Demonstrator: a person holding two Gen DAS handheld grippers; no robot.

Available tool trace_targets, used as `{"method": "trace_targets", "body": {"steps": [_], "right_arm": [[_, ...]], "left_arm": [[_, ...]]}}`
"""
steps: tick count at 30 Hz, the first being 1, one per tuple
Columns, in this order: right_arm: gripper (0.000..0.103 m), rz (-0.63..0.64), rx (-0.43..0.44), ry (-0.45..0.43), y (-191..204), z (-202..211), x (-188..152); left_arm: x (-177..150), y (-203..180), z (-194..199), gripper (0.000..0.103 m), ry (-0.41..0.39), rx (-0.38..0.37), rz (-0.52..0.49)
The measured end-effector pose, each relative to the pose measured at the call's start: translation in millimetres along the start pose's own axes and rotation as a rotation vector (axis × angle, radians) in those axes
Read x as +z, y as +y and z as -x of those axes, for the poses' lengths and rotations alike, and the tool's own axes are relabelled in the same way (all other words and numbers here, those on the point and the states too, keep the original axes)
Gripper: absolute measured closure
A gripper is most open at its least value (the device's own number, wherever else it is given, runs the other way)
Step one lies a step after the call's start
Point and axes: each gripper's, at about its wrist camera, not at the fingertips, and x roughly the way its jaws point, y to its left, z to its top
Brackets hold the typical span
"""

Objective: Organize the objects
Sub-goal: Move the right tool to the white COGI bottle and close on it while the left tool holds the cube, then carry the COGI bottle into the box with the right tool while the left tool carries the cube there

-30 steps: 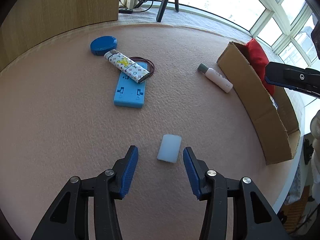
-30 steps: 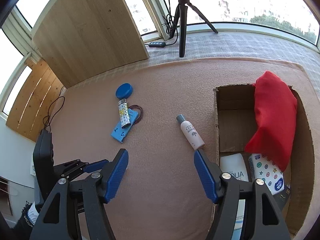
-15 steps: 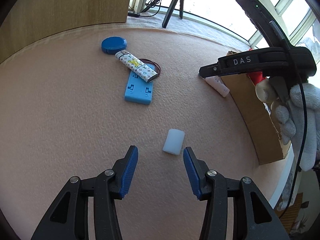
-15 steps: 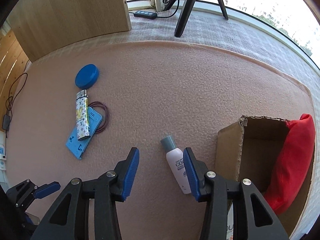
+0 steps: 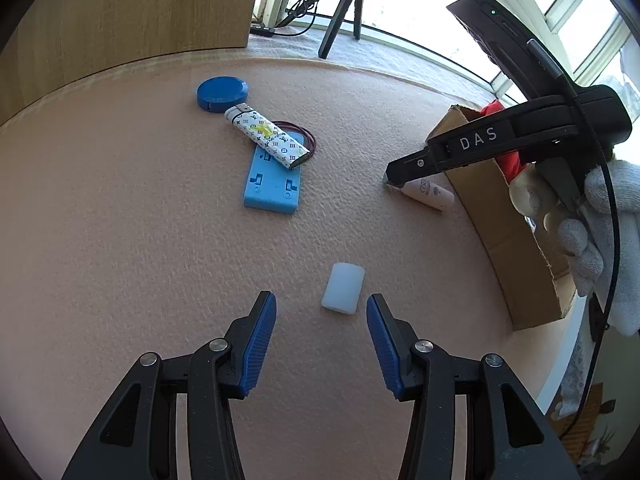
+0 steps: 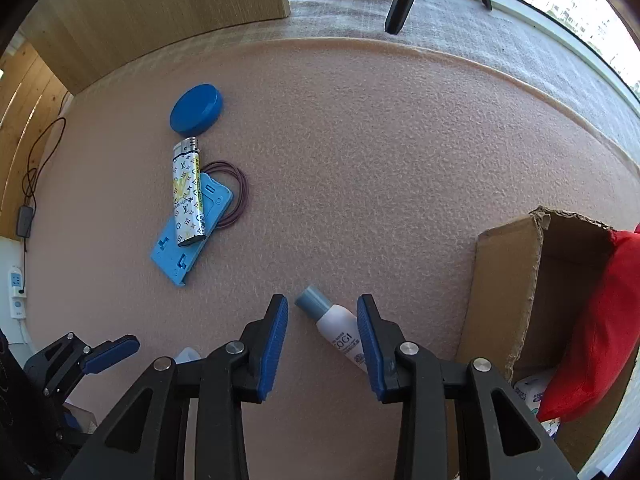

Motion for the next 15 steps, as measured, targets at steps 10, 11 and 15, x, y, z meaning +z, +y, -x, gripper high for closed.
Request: {"method": "trace_targets", "body": {"steps": [10, 11, 15], "right_arm": [[0.07, 0.031, -0.082, 0.041, -1, -8, -16], [0.07, 0.018, -0.054, 0.055, -2, -9, -20], [0.07, -0.005, -0.018, 0.043, -2, -7, -35]], "left_arm": [[0, 0, -2, 0.052, 0.01, -0.003, -0.011], [0, 0, -3, 0.052, 0.011, -0.005, -0.012], [0, -4, -4, 0.052, 0.015, -0.007, -0.021]]}}
